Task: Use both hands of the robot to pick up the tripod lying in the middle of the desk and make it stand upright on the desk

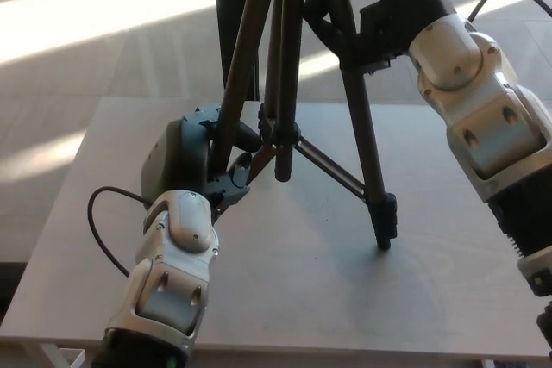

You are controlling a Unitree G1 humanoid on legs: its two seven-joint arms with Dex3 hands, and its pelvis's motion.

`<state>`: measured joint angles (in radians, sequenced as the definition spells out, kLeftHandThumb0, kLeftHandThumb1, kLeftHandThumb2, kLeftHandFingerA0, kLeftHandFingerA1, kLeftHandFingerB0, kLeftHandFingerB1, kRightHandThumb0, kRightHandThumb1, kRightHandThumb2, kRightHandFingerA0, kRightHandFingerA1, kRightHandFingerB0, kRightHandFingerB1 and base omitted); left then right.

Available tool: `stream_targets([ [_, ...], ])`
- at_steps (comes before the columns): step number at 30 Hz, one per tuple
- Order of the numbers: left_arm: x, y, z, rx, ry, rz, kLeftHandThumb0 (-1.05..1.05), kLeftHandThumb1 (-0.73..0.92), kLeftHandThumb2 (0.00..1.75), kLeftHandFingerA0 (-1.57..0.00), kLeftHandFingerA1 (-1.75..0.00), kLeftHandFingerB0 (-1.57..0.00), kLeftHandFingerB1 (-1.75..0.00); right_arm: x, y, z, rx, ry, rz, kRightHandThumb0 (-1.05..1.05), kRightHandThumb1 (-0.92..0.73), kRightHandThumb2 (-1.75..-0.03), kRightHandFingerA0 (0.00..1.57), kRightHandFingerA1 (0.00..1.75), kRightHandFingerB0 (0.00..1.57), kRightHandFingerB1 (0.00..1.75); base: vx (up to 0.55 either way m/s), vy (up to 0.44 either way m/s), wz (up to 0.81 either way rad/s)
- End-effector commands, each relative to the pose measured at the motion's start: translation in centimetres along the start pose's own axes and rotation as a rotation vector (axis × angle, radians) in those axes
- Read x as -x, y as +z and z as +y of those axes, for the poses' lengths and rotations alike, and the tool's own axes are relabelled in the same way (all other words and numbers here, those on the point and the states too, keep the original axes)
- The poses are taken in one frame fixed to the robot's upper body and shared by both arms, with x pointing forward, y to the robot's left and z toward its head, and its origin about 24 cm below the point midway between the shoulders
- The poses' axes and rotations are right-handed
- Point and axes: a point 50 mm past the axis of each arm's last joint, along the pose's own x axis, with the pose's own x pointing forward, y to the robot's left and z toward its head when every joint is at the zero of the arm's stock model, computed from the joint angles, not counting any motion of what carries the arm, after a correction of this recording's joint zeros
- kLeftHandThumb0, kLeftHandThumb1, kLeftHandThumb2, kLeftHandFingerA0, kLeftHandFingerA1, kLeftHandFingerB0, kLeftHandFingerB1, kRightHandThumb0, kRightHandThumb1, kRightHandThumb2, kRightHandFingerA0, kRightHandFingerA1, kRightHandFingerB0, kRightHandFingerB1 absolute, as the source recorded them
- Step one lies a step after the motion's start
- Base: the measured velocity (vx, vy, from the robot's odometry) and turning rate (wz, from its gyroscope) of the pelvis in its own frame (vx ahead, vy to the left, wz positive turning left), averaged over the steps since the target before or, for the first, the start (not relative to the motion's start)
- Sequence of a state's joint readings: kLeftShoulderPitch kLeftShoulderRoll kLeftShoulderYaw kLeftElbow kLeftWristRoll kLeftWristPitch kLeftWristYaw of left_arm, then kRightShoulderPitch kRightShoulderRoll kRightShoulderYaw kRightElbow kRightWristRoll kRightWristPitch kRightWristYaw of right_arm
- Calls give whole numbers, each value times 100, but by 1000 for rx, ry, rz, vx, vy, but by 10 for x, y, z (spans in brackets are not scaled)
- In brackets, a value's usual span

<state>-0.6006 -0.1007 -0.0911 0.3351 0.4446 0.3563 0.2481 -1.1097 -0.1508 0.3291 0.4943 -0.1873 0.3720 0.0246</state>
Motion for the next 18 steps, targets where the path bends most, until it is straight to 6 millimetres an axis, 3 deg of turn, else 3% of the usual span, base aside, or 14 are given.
stream_targets([
  [1,1,-12,0,-16,-10,74,-21,65,92,-106,-147,-84,-100,5,-30,10,8,58,118,-20,-40,-122,100,134,94,115,0,0,0],
  [2,1,-13,1,-14,-12,75,-21,63,94,-109,-140,-85,-98,5,-31,11,1,57,121,-21,-44,-111,107,118,91,94,0,0,0],
  [3,1,-14,1,1,-14,77,-16,64,93,-111,-131,-84,-110,5,-32,11,-10,50,124,-17,-56,-90,101,127,76,68,0,0,0],
  [5,1,-14,2,28,-5,86,-16,67,85,-117,-115,-81,-86,6,-36,11,-22,44,137,-25,-67,-75,102,114,57,60,0,0,0],
  [6,1,-14,3,36,1,89,-16,67,85,-117,-115,-81,-86,6,-37,11,-17,50,144,-25,-67,-75,102,114,57,60,0,0,0],
  [8,1,-14,3,48,3,89,-24,77,66,-118,-98,-67,-63,7,-39,10,6,79,169,-37,-76,-61,85,89,39,45,0,0,0],
  [11,1,-15,3,32,-7,90,-36,74,61,-98,-74,-42,-45,9,-42,10,27,102,202,-57,-72,-63,75,98,15,34,0,0,0],
  [12,1,-15,2,29,-7,91,-36,74,61,-98,-74,-42,-45,9,-42,10,32,106,202,-57,-72,-63,75,98,15,34,0,0,0],
  [13,1,-17,2,-18,-110,88,-84,57,95,0,-37,0,-9,9,-44,7,76,172,309,-104,-65,-102,0,15,0,0,0,0,0],
  [14,1,-18,2,-23,-136,102,-99,63,97,0,-10,0,0,9,-44,6,70,181,320,-94,-73,-62,0,0,0,0,0,0,0],
  [15,1,-19,3,-35,-150,113,-91,73,68,0,0,0,0,10,-45,5,67,197,326,-101,-73,-63,0,0,0,0,0,0,0],
  [18,1,-20,3,-71,-156,131,-99,75,64,0,0,0,0,11,-46,3,113,229,344,-105,-73,-64,0,0,0,0,0,0,0],
])
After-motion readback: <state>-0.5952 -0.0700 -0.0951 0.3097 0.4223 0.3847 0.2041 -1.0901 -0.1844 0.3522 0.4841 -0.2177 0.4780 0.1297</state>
